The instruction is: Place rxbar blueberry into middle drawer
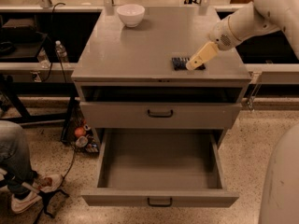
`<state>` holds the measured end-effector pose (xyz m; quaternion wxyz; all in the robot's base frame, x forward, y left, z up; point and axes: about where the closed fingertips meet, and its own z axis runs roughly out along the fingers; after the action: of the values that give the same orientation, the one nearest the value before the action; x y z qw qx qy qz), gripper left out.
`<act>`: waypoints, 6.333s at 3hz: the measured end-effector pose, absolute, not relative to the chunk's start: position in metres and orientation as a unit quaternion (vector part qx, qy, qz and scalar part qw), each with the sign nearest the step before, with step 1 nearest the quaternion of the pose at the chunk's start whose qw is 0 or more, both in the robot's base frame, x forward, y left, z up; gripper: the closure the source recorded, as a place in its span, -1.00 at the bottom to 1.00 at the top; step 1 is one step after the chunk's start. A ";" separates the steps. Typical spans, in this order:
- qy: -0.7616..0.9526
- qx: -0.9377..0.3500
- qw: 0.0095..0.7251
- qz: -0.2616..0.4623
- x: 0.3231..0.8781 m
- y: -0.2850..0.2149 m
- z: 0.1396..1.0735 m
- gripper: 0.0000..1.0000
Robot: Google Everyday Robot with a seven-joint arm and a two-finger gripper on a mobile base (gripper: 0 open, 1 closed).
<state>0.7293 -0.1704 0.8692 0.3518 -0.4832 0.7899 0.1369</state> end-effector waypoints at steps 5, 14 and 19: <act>0.814 -0.443 0.344 0.153 0.765 -0.180 0.814 -0.15; 0.774 -0.459 0.415 0.135 0.679 -0.192 0.907 1.00; 0.797 -0.462 0.316 0.228 0.574 -0.168 0.777 1.00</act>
Offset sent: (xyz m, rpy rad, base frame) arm 0.0409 -0.0176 -0.0399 0.0303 0.0577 -0.0676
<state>0.5740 -0.1675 0.7770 0.3155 -0.4618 0.7970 0.2279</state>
